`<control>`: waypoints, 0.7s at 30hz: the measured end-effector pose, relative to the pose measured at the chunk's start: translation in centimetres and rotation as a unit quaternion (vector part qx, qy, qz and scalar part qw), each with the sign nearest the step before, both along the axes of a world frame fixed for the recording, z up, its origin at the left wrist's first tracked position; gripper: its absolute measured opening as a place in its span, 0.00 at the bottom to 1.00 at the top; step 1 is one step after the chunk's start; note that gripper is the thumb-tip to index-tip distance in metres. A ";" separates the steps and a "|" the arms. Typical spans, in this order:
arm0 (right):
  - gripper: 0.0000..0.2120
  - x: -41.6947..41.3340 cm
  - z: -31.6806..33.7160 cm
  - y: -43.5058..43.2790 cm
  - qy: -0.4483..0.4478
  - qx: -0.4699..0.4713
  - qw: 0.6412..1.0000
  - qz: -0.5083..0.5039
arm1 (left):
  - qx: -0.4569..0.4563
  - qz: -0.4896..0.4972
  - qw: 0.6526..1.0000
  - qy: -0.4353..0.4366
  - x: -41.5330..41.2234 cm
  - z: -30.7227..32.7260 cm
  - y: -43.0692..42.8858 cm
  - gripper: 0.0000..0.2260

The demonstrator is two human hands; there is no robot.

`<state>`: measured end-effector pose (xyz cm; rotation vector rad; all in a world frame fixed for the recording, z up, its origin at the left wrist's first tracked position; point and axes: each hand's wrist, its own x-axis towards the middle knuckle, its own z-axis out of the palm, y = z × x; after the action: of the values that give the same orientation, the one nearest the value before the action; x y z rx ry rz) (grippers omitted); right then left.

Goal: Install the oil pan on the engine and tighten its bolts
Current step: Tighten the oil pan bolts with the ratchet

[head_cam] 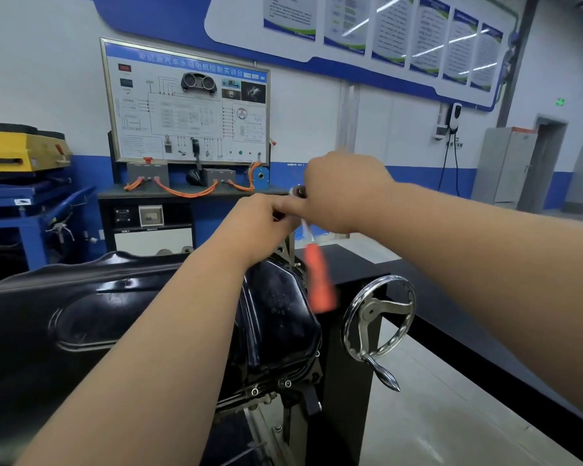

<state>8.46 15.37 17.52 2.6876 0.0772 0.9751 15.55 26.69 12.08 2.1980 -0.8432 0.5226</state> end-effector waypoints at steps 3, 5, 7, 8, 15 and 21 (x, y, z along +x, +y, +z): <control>0.26 0.3 -1.5 0.9 0.016 0.121 0.992 -0.008 | 0.056 0.016 0.997 0.047 -0.5 0.4 -0.4 0.17; 0.25 0.3 -1.7 1.3 0.019 0.099 0.995 0.000 | 0.045 0.036 0.998 -0.012 -0.7 0.0 0.1 0.14; 0.24 0.1 -0.9 1.2 0.013 0.043 0.999 0.016 | 0.043 0.054 0.997 -0.017 -0.2 -0.5 0.7 0.14; 0.22 0.0 -0.4 1.1 0.010 -0.004 1.000 0.026 | 0.028 0.044 0.999 -0.009 0.0 -0.4 0.5 0.15; 0.08 0.0 0.8 0.3 -0.023 -0.216 0.972 0.087 | -0.013 -0.011 0.999 0.033 0.5 -0.7 0.4 0.11; 0.26 -0.1 -0.7 0.4 0.040 0.047 0.998 -0.007 | -0.038 -0.013 0.997 0.061 0.8 -0.4 -0.6 0.12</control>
<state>8.38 15.82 16.84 2.8095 0.0280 0.8870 16.33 26.11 11.68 2.1238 -0.7746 0.3975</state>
